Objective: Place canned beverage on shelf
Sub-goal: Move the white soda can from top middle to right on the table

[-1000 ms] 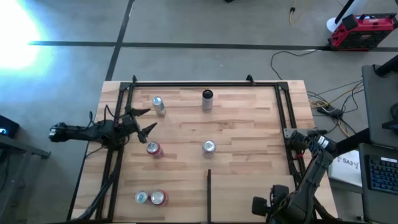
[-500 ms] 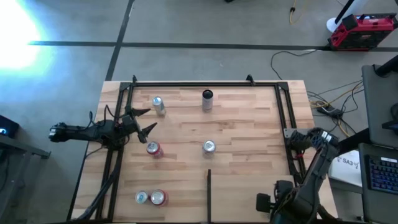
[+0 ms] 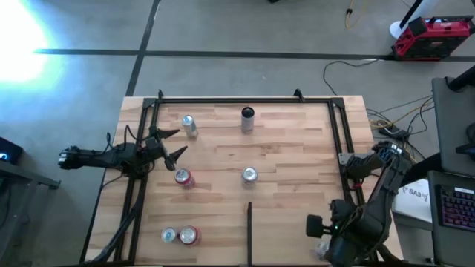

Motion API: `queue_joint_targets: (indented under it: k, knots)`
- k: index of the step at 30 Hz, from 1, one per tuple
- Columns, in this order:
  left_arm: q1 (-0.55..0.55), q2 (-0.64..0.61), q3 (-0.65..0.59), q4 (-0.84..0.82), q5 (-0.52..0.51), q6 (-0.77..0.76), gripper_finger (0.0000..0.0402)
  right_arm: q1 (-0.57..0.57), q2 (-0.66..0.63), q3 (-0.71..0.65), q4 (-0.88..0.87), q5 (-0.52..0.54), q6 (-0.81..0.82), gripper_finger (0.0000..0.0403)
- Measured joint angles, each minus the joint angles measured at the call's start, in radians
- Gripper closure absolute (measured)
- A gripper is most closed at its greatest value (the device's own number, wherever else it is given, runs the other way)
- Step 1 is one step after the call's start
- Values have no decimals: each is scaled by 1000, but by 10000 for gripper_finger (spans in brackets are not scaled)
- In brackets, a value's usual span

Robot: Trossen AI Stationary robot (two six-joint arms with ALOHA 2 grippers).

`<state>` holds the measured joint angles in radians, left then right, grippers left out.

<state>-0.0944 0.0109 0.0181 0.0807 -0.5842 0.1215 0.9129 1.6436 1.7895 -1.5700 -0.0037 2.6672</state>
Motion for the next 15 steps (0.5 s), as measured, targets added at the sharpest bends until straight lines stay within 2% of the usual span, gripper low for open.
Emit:
queue_joint_targets:
  k: [9, 15]
  knots:
    - [0, 0, 0, 0, 0, 0, 58, -103, -142, -199, -1, 96, -41, 42]
    - [0, 0, 0, 0, 0, 0, 58, -255, -240, -289, -2, 280, -187, 42]
